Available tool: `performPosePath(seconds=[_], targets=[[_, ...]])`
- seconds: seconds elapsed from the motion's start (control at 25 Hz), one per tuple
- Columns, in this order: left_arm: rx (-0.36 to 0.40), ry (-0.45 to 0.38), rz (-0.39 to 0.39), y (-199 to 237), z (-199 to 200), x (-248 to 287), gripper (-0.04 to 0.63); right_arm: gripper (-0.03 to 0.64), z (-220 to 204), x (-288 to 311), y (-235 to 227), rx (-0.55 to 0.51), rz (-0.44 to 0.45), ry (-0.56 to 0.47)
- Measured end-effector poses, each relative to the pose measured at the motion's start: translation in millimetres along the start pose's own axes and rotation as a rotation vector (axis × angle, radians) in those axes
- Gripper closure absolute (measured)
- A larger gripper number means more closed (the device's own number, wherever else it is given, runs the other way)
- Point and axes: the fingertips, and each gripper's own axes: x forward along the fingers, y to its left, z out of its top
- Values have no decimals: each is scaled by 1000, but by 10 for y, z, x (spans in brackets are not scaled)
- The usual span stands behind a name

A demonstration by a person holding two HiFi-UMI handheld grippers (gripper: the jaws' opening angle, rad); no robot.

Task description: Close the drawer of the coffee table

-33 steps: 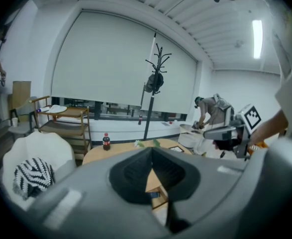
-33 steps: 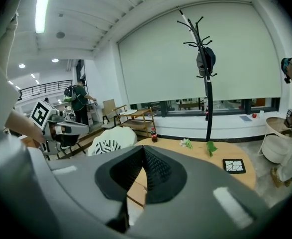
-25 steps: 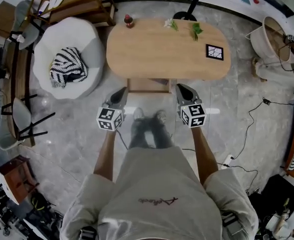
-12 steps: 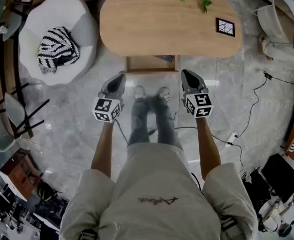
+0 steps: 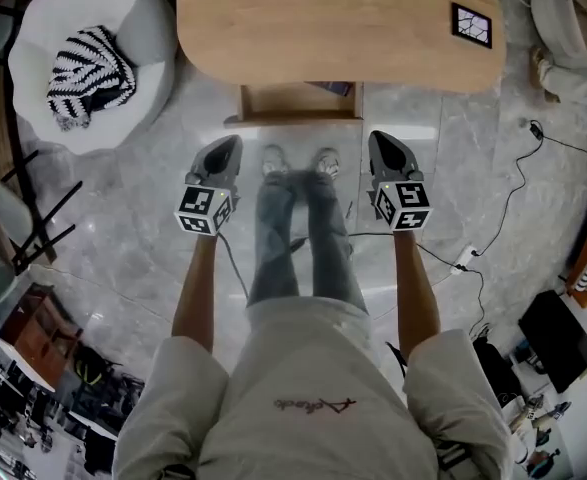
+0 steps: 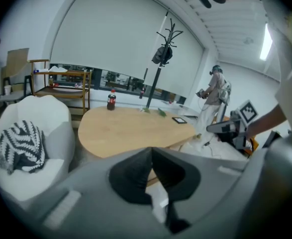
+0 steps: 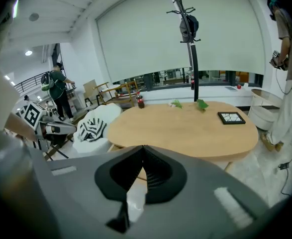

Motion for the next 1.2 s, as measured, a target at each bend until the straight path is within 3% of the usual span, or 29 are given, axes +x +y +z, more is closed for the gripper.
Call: performPosePath(seconds=[0.56,0.8,0.88,1.0,1.12,1.2], targets=[[-52,81,74,543,-1402,575,595,611,-1328,735,-417,18,8,117],[-61,105,115,827,-1888,756,588,609,-1784,999,-635,24,-27,152],[-63,107,134,925,-1997,810,583,579,-1925,1054,-711,37,-40,160],[-66,105,154,1068,-2129,900,554,544,-2102,1158,-764,38,-42,173],[-67,116,176,1175,-2268,971,457,501,-2258,1266,-747,16,-18,194],[-57,130,191,1224,-2351,1023,394,435,-2341,1349,-747,8,0,206]])
